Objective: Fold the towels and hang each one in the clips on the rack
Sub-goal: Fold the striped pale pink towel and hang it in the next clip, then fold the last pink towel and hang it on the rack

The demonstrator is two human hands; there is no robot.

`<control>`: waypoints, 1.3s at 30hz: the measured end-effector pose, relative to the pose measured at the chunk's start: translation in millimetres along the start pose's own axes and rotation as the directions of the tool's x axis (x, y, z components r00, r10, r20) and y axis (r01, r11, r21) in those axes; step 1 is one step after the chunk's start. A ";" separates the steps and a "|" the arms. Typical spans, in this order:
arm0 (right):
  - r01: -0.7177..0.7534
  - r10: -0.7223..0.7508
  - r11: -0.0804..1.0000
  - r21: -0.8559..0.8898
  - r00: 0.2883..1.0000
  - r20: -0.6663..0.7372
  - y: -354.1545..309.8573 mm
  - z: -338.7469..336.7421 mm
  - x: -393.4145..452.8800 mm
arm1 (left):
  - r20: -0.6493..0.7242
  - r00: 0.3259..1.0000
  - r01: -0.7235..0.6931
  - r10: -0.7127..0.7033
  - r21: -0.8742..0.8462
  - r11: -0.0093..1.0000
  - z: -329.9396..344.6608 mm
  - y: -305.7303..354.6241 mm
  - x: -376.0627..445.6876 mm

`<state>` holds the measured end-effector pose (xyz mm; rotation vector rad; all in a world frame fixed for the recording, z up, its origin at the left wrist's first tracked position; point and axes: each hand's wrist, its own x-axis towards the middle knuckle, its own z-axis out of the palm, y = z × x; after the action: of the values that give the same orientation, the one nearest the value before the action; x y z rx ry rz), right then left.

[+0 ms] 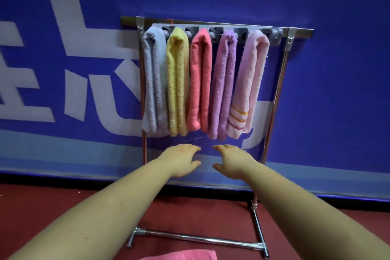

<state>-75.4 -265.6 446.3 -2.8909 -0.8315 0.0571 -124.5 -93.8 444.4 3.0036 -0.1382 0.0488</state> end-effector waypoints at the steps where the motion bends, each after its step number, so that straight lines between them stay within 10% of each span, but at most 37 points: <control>1: 0.010 -0.010 1.000 -0.015 1.000 0.007 -4.8 8.8 -0.5 | 0.008 1.000 0.007 -0.007 0.009 1.000 7.3 -6.3 -6.6; 16: 0.012 -0.006 1.000 -0.020 0.957 0.289 -9.6 216.8 45.2 | 0.249 0.957 0.153 -0.147 -0.005 0.988 198.8 -105.6 -2.5; 39: -0.162 0.005 0.974 0.161 0.721 0.693 20.9 525.9 126.3 | 0.660 0.710 0.500 -0.246 -0.226 0.836 529.3 -158.4 45.7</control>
<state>4.2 -154.5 -77.5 -2.6709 -0.7065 1.2275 -50.4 -13.1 -99.1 2.4580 0.3803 -0.8920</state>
